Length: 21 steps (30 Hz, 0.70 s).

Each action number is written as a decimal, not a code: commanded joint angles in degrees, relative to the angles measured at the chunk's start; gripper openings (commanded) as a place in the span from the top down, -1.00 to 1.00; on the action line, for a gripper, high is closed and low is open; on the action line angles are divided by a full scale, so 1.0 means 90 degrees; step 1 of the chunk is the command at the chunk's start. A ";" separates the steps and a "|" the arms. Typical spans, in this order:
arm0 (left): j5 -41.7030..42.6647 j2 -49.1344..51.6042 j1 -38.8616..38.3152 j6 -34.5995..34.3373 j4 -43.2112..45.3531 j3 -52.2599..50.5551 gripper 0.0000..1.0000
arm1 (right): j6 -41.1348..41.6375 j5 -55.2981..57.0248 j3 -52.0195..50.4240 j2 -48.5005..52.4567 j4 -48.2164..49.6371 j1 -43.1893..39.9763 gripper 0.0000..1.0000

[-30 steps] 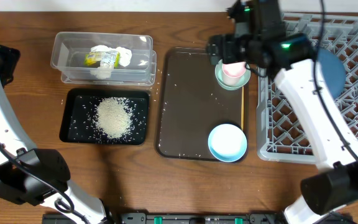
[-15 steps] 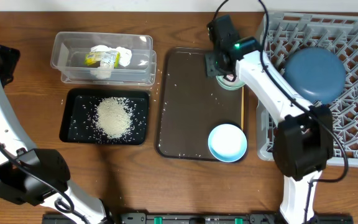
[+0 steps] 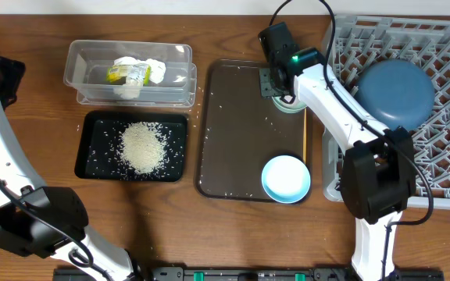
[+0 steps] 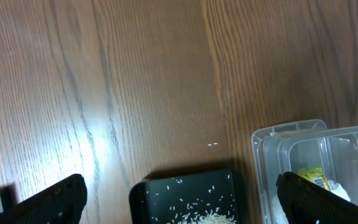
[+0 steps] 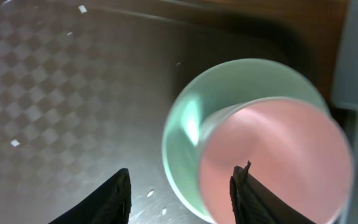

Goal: Sort waste into correct bins and load items into the dishwasher rack
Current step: 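Reach the right gripper to the pink cup and grasp its rim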

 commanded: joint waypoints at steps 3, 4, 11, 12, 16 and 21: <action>-0.0078 0.0039 0.0002 -0.0015 -0.0019 0.0017 -0.99 | 0.0066 0.0374 -0.0141 0.0078 0.0070 -0.0010 0.03; -0.0078 0.0039 0.0002 -0.0015 -0.0019 0.0017 -0.99 | 0.0070 0.0364 -0.0141 0.0078 0.0073 -0.0010 0.05; -0.0078 0.0039 0.0002 -0.0015 -0.0019 0.0017 -0.99 | 0.0068 0.0185 -0.0151 0.0119 0.0068 -0.0005 0.14; -0.0078 0.0039 0.0002 -0.0015 -0.0019 0.0017 -0.99 | 0.0070 0.0185 -0.0155 0.0146 0.0066 -0.0005 0.12; -0.0078 0.0039 0.0002 -0.0015 -0.0019 0.0017 -0.99 | 0.0092 0.0182 -0.0168 0.0236 0.0080 -0.0005 0.03; -0.0078 0.0039 0.0002 -0.0015 -0.0019 0.0017 -0.99 | 0.0090 0.0104 -0.0168 0.0245 0.0027 -0.0005 0.16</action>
